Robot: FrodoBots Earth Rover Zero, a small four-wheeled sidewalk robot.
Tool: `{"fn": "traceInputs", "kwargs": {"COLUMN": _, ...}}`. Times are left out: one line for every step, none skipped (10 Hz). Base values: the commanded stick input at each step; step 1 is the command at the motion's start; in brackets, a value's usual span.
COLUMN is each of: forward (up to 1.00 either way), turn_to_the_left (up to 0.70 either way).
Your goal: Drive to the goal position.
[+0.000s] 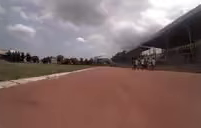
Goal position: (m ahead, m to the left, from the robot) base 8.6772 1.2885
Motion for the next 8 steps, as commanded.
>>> {"fn": "traceInputs", "kwargs": {"forward": 0.45, "turn_to_the_left": 0.0}}
{"fn": "traceInputs", "kwargs": {"forward": 0.45, "turn_to_the_left": 0.0}}
{"fn": "traceInputs", "kwargs": {"forward": 0.45, "turn_to_the_left": 0.0}}
{"fn": "traceInputs", "kwargs": {"forward": 0.45, "turn_to_the_left": 0.0}}
{"fn": "traceInputs", "kwargs": {"forward": 0.45, "turn_to_the_left": 0.0}}
{"fn": "traceInputs", "kwargs": {"forward": 0.45, "turn_to_the_left": 0.0}}
{"fn": "traceInputs", "kwargs": {"forward": 0.45, "turn_to_the_left": 0.0}}
{"fn": "traceInputs", "kwargs": {"forward": 0.45, "turn_to_the_left": 0.0}}
